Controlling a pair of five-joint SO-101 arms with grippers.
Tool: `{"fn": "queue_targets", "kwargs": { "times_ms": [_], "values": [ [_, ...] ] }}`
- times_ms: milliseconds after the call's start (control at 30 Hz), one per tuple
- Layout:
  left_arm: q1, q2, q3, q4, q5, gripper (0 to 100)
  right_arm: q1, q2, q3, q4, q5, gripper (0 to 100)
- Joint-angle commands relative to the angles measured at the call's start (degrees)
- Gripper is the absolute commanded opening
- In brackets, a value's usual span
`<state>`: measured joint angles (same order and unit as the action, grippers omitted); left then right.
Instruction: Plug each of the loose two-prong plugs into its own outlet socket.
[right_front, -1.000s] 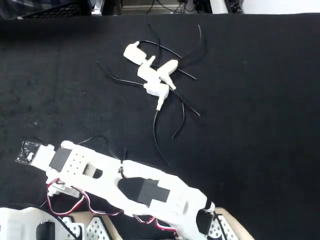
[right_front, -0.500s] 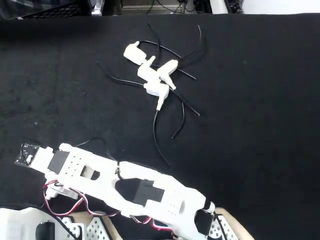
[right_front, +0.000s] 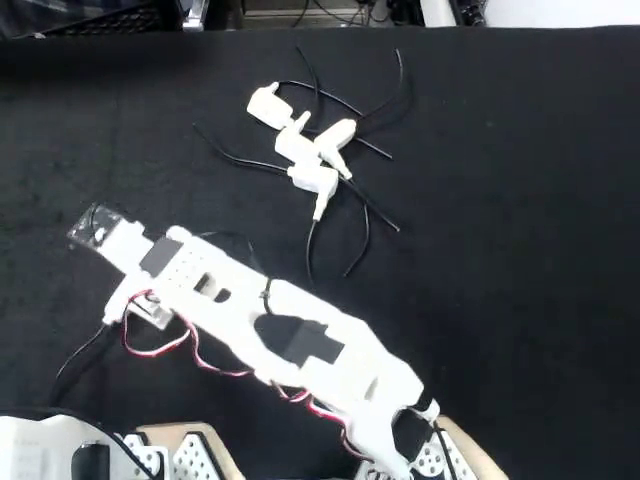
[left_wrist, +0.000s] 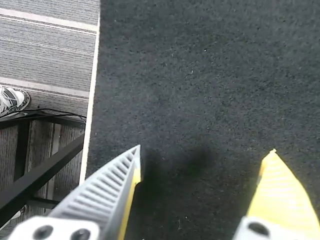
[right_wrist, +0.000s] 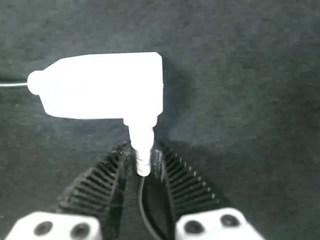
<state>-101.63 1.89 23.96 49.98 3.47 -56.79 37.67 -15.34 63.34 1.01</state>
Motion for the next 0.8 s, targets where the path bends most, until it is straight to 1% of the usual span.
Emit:
{"fn": "queue_targets", "kwargs": {
  "times_ms": [0,300,433,567,767],
  "values": [
    [0.3,-0.2,-0.4,-1.0,0.1,36,4.6,-1.6,-2.6,-0.8,0.1,1.2],
    [0.2,-0.2,2.2,-1.1,0.1,36,14.6,-16.9,0.5,0.1,0.4,1.2],
    [0.2,-0.2,2.2,-1.1,0.1,36,19.2,-23.1,3.1,-1.1,7.1,1.2],
    [0.1,-0.2,2.2,-1.1,0.1,36,26.0,-27.1,10.0,-8.8,10.6,1.2],
    [0.2,-0.2,2.2,-1.1,0.0,36,35.4,-31.6,22.9,-23.4,10.5,1.2]
  ]
}}
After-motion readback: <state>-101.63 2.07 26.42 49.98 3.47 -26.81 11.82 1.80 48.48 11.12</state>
